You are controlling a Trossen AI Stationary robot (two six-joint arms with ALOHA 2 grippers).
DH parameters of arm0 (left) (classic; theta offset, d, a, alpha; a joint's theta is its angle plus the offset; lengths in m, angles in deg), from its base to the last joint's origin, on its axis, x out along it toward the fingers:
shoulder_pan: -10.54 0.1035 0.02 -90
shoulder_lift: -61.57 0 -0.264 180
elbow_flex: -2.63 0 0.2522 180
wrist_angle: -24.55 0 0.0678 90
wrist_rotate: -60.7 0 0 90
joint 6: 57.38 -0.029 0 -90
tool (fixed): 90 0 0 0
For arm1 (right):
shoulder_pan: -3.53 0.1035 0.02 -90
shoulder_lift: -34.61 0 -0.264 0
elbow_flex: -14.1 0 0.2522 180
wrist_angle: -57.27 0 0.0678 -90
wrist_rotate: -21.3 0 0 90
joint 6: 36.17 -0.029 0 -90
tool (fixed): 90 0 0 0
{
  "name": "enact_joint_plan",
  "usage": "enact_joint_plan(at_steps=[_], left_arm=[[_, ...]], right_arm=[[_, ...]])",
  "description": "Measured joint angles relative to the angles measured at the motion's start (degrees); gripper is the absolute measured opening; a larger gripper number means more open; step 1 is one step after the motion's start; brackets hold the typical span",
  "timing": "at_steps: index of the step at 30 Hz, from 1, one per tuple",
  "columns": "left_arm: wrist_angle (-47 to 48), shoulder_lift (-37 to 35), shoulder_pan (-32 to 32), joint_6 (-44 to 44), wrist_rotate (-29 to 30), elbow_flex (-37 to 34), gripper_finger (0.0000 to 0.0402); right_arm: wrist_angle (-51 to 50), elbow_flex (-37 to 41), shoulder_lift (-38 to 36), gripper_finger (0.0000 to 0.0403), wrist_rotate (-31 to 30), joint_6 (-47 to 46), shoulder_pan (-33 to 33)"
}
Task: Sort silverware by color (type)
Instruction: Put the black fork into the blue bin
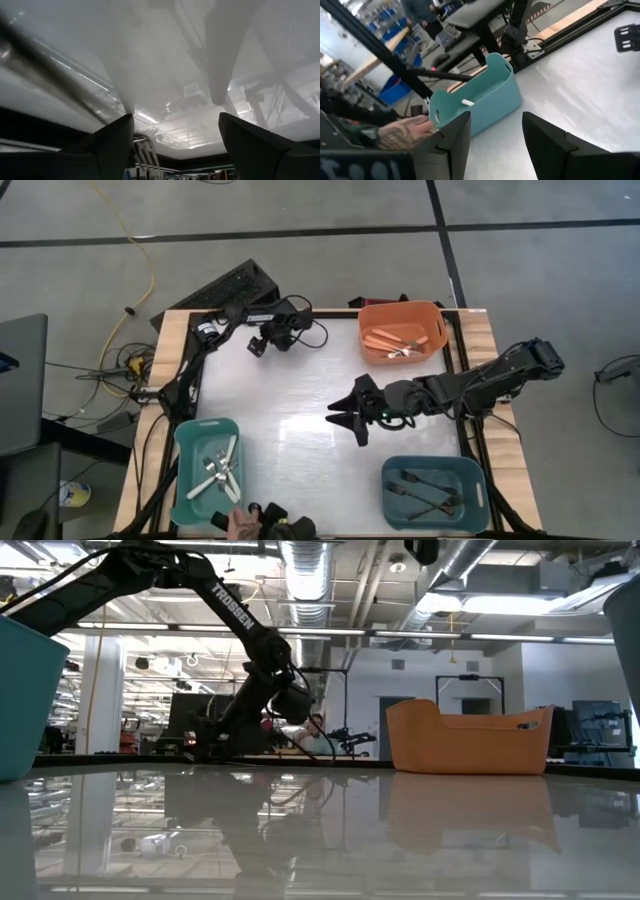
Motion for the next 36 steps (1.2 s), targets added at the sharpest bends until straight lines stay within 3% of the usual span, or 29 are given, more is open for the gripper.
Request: enact_joint_plan(at_steps=[6, 12, 16, 20, 25, 30, 36], left_arm=[[0.81, 0.04, -4.29, 1.93, -1.00, -0.02, 0.0247], [2.07, -0.04, -8.24, 5.48, -2.64, 0.89, 0.0225], [6.55, -0.04, -8.36, 10.84, -8.70, 7.33, 0.0217], [6.25, -0.07, -6.69, 16.88, -11.20, 15.44, 0.0208], [6.04, -0.26, -1.60, 30.99, -7.42, 21.41, 0.0185], [9.84, 0.12, 3.97, 46.82, -12.05, 21.02, 0.0153], [8.87, 1.09, 5.67, 69.26, -10.34, 21.06, 0.0071]], right_arm=[[-0.48, 0.00, 0.00, 0.0200, 4.00, 6.34, 0.02], [-3.34, 0.00, -1.53, 0.0200, 17.57, 13.86, -2.73], [-9.04, 0.00, -4.39, 0.0200, 23.11, 17.06, -5.60], [-17.09, 0.00, -8.75, 0.0200, 24.46, 20.37, -8.64], [-24.87, 0.01, -13.49, 0.0200, 24.46, 25.02, -12.12], [-27.69, 0.02, -16.83, 0.0200, 24.61, 28.10, -14.84], [-29.32, 0.00, -19.03, 0.0200, 24.83, 32.36, -17.04]])
